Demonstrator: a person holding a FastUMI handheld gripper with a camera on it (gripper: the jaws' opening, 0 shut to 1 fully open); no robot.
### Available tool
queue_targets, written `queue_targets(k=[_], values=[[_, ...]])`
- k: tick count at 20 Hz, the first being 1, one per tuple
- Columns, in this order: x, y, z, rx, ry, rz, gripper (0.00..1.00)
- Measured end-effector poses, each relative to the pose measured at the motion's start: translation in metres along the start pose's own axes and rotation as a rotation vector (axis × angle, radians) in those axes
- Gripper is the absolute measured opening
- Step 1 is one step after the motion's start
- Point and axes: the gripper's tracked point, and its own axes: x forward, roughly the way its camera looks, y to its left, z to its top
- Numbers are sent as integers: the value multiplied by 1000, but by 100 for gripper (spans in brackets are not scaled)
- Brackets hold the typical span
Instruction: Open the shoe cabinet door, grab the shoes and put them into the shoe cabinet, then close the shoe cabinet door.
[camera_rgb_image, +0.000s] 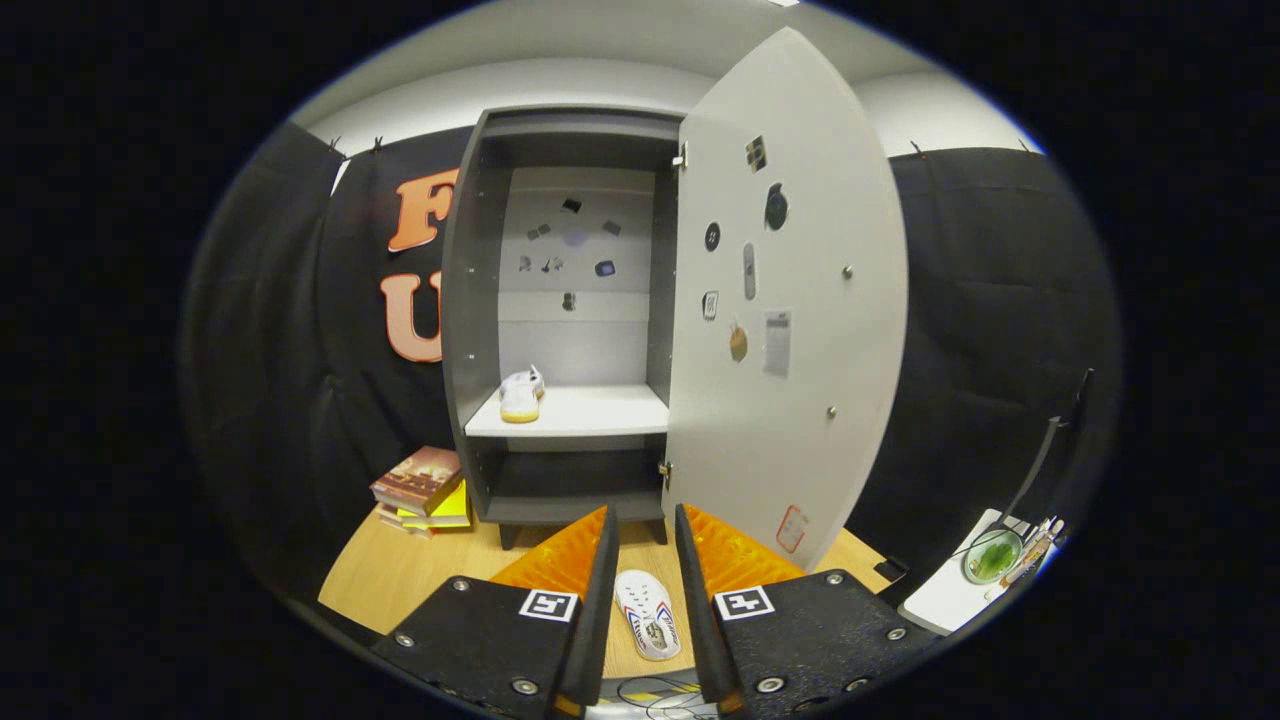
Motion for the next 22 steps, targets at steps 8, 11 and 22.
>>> queue_targets(k=[8, 11, 22], values=[[76, 21, -162, -79, 231, 50, 46], [101, 23, -228, -83, 368, 61, 50], [161, 15, -333, -123, 624, 121, 65]])
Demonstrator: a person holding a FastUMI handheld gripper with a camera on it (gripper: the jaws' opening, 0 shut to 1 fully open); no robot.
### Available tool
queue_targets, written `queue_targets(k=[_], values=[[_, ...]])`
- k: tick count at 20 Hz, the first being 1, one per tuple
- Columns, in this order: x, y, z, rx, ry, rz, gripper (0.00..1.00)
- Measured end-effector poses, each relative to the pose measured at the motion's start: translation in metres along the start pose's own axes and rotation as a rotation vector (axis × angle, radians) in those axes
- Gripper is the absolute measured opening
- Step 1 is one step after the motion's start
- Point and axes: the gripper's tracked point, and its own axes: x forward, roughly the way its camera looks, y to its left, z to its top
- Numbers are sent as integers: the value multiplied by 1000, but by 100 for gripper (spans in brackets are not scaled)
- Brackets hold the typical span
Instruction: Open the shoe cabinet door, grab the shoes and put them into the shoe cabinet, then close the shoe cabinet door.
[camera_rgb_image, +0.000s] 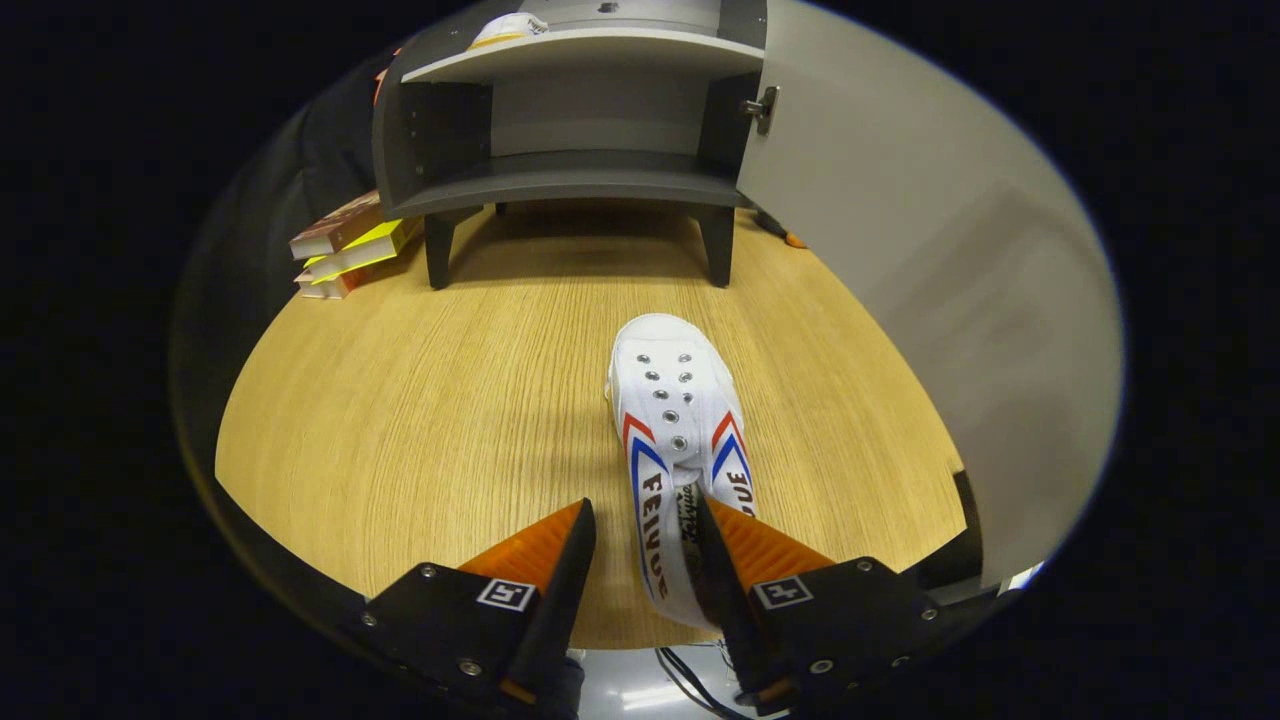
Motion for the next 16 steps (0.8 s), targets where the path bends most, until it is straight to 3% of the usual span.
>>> queue_targets(k=[2, 5, 6, 8, 9, 16], values=[[9, -4, 1, -9, 4, -6, 59], [17, -5, 2, 17, 11, 1, 38], [20, -4, 1, 20, 9, 15, 36], [19, 1, -2, 13, 15, 31, 19], [15, 1, 2, 1, 5, 27, 0], [-40, -6, 57, 44, -85, 82, 0]])
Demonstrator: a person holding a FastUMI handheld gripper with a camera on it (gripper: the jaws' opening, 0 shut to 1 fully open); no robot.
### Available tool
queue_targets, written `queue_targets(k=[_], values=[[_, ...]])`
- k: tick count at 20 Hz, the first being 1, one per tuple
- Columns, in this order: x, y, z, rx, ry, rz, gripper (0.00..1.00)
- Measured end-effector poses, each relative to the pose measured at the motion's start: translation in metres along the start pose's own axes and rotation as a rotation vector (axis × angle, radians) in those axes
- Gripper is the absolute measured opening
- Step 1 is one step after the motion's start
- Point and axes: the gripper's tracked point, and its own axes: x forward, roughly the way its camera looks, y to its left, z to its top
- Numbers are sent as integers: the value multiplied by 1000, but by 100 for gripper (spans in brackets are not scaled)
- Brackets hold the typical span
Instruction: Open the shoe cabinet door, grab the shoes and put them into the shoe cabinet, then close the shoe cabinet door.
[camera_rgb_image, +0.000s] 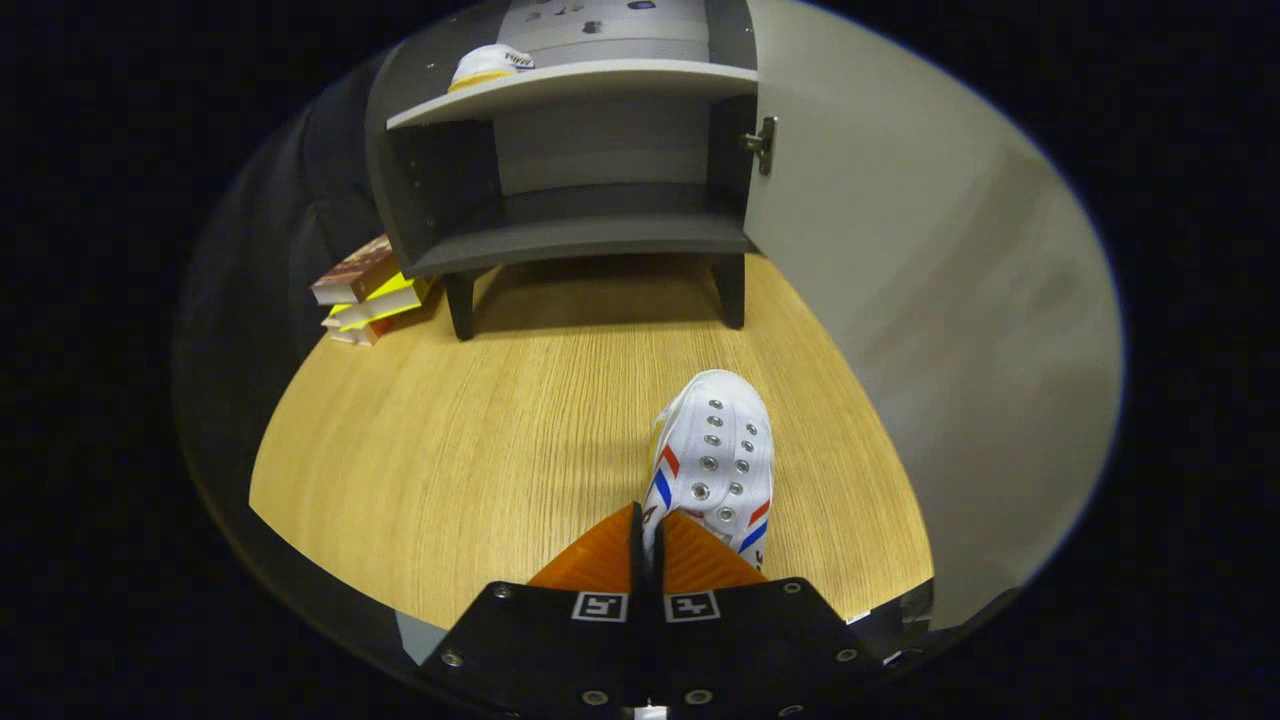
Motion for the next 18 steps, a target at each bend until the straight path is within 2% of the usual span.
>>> queue_targets(k=[6, 12, 16, 18], values=[[-91, -8, 82, -70, -104, 26, 0], [-173, 12, 172, -100, -218, 64, 0], [-202, 19, 247, -138, -289, 65, 0], [-199, 33, 277, -143, -320, 68, 0]])
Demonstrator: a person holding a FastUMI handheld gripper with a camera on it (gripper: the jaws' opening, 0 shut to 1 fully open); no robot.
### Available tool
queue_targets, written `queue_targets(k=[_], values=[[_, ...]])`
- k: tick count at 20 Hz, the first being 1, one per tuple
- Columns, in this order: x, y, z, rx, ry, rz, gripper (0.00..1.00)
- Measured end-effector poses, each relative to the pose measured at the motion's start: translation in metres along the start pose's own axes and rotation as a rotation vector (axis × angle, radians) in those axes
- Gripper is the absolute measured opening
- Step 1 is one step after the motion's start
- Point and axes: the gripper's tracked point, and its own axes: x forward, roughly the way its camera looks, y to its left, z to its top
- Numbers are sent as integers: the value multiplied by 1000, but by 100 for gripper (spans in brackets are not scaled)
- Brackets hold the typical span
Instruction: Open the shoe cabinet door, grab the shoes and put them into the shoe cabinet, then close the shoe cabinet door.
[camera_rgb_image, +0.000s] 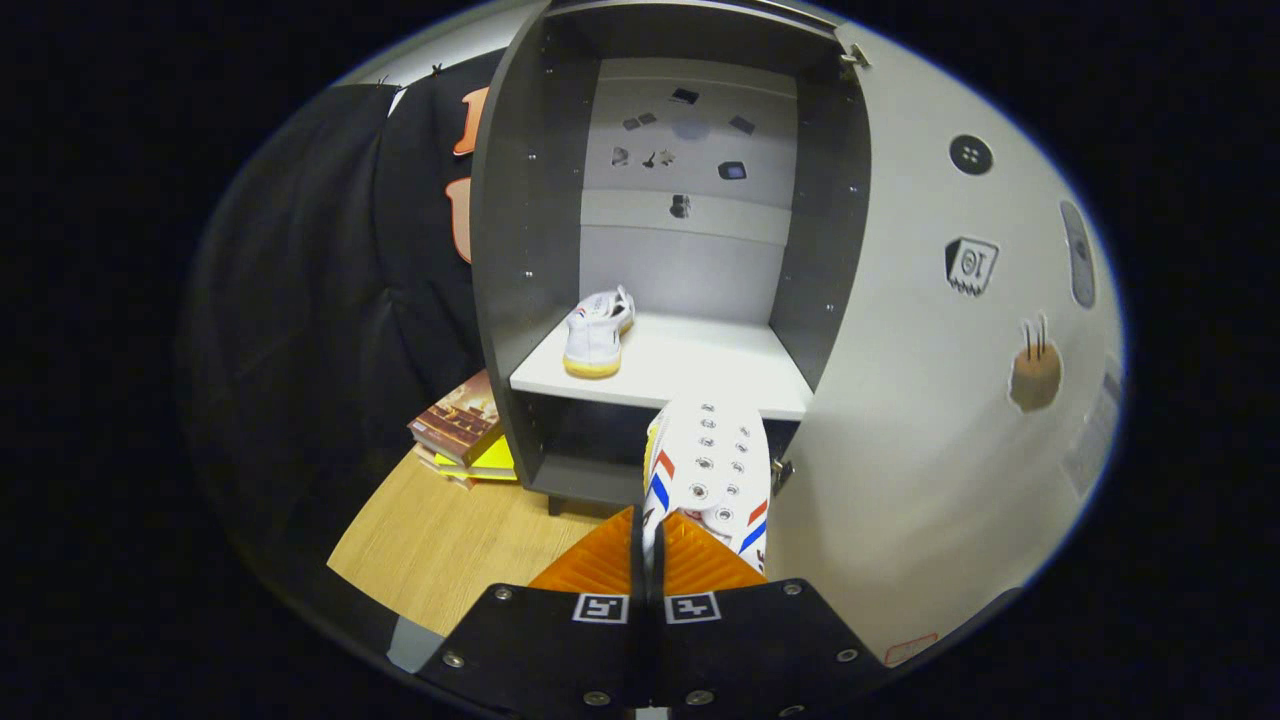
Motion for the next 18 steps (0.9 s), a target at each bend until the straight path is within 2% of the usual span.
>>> queue_targets(k=[3, 7, 13, 18], values=[[48, 12, 30, -22, -18, -14, 0], [108, 1, 65, -52, -1, -41, 0], [222, -33, 82, -40, 78, -117, 0], [267, -34, 77, -6, 76, -112, 0]])
